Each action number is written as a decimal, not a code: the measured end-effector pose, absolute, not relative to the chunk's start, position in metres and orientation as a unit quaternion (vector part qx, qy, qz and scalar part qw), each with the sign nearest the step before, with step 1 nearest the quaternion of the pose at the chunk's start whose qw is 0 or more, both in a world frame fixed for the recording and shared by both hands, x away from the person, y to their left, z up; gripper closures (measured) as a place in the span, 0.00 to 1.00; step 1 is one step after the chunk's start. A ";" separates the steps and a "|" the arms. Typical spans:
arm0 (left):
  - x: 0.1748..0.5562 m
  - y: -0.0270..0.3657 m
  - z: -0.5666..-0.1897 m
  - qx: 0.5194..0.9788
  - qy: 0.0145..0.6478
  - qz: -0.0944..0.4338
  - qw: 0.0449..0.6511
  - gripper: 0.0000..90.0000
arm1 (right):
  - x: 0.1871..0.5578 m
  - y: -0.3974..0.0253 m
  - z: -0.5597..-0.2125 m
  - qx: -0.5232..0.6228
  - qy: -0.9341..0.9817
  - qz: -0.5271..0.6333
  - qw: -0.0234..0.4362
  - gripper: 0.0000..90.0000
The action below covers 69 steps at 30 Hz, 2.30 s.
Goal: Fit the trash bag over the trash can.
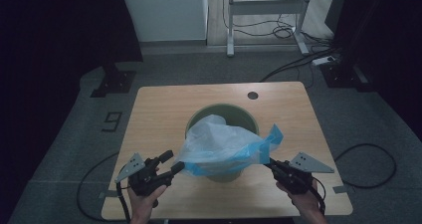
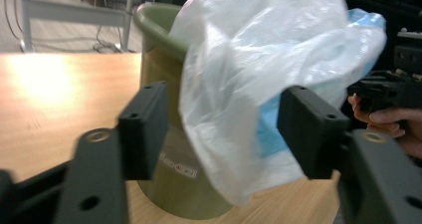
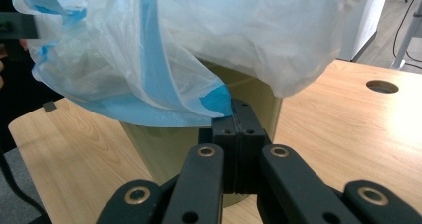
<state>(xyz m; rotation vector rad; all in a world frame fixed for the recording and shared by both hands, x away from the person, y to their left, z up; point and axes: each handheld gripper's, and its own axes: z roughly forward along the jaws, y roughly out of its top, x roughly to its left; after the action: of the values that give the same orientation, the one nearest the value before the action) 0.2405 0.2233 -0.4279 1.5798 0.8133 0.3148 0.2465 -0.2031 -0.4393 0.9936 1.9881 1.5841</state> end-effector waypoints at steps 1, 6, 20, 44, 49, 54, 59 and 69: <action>0.238 0.221 -0.423 0.691 0.347 0.143 0.618 0.35 | 0.246 -0.203 -0.438 0.356 0.713 0.568 0.205 0.99; 0.232 0.205 -0.403 0.715 0.312 0.172 0.601 0.30 | 0.246 -0.204 -0.432 0.355 0.712 0.570 0.207 0.99; 0.255 0.149 -0.390 0.779 0.271 0.197 0.530 0.60 | 0.246 -0.204 -0.419 0.347 0.711 0.577 0.204 0.98; 0.274 0.148 -0.375 0.749 0.316 0.178 0.555 0.99 | 0.239 -0.193 -0.365 0.367 0.679 0.606 0.195 0.69; 0.284 0.165 -0.369 0.717 0.339 0.177 0.582 0.99 | 0.257 -0.196 -0.371 0.400 0.676 0.582 0.211 0.99; 0.298 0.185 -0.370 0.690 0.367 0.167 0.601 0.99 | 0.263 -0.208 -0.379 0.414 0.676 0.567 0.224 0.99; 0.296 0.185 -0.372 0.688 0.365 0.162 0.606 0.99 | 0.250 -0.203 -0.373 0.395 0.673 0.584 0.225 0.80; 0.292 0.177 -0.368 0.691 0.364 0.164 0.602 0.99 | 0.210 -0.186 -0.362 0.387 0.656 0.599 0.248 0.54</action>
<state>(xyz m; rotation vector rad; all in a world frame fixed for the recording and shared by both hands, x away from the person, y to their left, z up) 0.2918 0.1770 -0.3679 1.6007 0.8426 0.3805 0.2101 -0.1859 -0.3616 1.0545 1.7885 1.6324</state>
